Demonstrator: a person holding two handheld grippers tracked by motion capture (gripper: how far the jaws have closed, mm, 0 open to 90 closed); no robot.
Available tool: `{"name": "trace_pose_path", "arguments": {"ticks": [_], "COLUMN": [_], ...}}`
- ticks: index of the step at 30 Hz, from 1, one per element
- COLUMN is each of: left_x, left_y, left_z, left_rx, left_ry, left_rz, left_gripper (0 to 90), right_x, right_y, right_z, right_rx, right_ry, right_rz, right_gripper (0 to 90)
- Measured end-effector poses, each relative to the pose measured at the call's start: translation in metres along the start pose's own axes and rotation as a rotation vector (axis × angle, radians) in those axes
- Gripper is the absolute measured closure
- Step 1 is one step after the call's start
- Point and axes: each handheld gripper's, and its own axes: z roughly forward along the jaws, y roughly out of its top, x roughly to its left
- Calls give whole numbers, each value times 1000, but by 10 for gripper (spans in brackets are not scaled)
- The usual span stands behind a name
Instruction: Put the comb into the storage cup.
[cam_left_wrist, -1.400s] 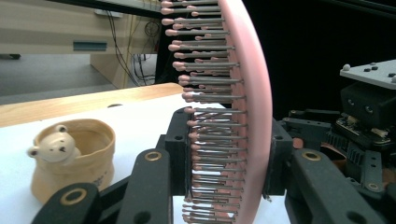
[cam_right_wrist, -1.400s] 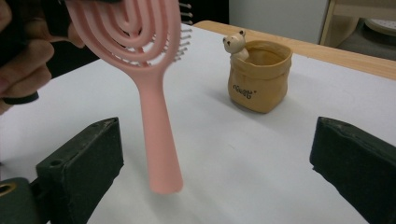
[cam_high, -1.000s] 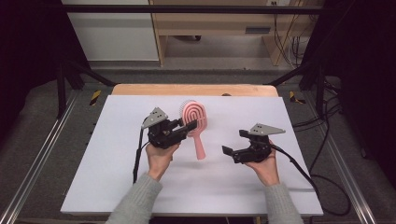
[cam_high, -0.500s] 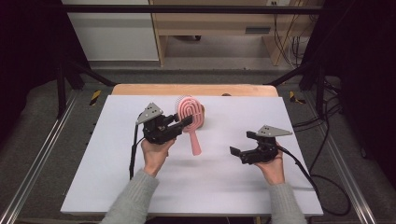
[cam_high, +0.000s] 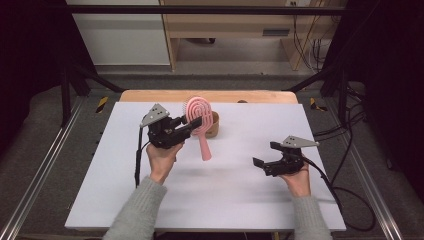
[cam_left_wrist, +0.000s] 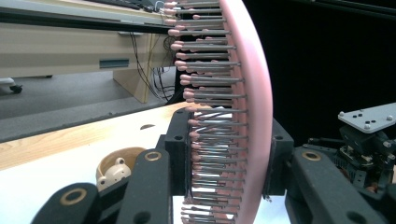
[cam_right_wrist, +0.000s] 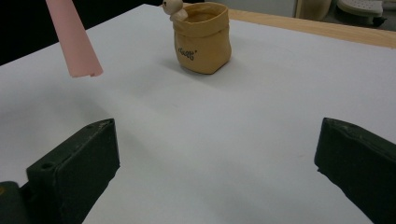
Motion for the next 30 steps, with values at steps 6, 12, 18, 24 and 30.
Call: {"name": "trace_pose_path", "arguments": {"ticks": [6,12,18,24,30], "left_x": [3,6,9,11,14], "left_y": [4,7,11,13,18], "left_z": [0,0,0,2,4], "left_rx": [-3,-8,-9,-9,-12], "left_ry": [7,11,15,18,22], "left_rz": [5,0,-3,2,4], "left_gripper": [627,627,627,627,627], "right_x": [-7,-12,-14,-14,-15], "right_y": [-4,-7,-9,-10,-11], "right_z": [-4,-7,-7,-7,-8], "right_rx": [-12,-13,-2,-5,-7], "right_ry": [-9,-18,-17,-15,-16], "right_rz": [8,12,10,7,4], "right_gripper": [3,3,2,2,1]}}
